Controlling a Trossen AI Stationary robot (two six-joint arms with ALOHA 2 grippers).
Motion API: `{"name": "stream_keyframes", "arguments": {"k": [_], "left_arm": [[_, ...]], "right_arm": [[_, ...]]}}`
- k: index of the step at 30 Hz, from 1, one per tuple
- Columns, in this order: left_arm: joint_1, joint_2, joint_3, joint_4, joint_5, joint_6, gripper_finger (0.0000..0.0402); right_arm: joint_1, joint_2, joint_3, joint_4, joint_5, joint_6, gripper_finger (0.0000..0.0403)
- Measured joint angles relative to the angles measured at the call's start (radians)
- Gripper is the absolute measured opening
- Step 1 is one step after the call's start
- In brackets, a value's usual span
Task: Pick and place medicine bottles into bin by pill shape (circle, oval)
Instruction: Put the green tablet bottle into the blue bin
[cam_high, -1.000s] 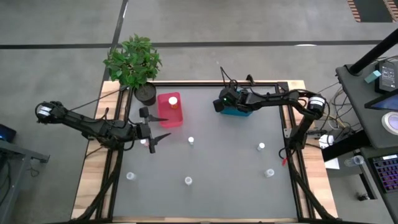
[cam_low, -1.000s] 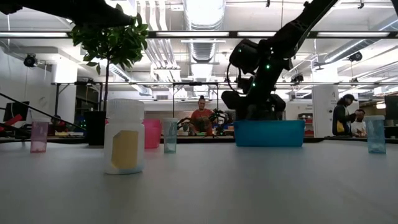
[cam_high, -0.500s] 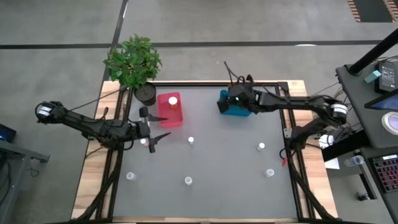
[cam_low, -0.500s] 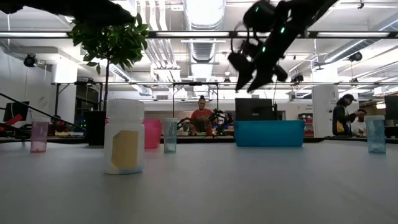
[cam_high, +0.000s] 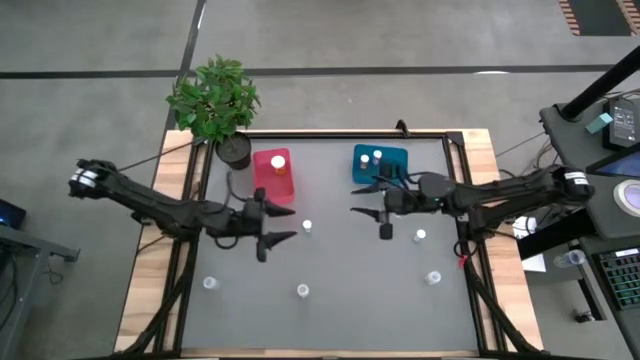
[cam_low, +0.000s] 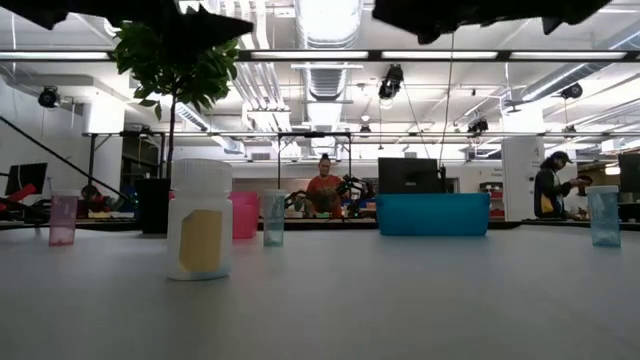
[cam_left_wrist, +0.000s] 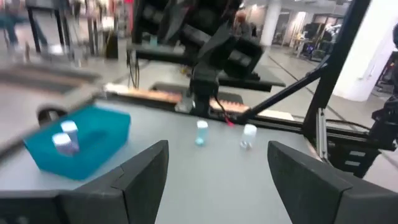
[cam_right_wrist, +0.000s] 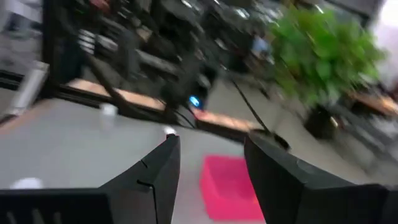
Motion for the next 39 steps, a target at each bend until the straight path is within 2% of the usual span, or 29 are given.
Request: {"name": "stream_keyframes", "arguments": {"k": [4, 7, 13, 18, 25, 39], "left_arm": [[0.0, 0.098, 0.052, -0.001, 0.001, -0.133, 0.0256], [0.0, 0.147, 0.092, -0.024, 0.045, -0.23, 0.0256], [-0.027, 0.213, 0.152, -0.2, 0.091, -0.504, 0.0256], [-0.031, 0.258, 0.155, -0.261, 0.137, -0.67, 0.0256], [-0.031, 0.284, 0.155, -0.337, 0.183, -0.758, 0.0256], [-0.031, 0.278, 0.155, -0.369, 0.183, -0.759, 0.0256]], "right_arm": [[0.0, -0.048, -0.049, 0.013, -0.012, -0.038, 0.0162], [0.0, -0.067, -0.086, 0.014, -0.012, -0.061, 0.0162], [0.0, -0.078, -0.137, 0.039, -0.011, -0.092, 0.0159], [0.0, -0.081, -0.147, 0.037, -0.007, -0.105, 0.0155], [0.0, -0.078, -0.148, 0.039, -0.007, -0.108, 0.0153], [-0.001, -0.078, -0.149, 0.042, -0.006, -0.108, 0.0136]]}}
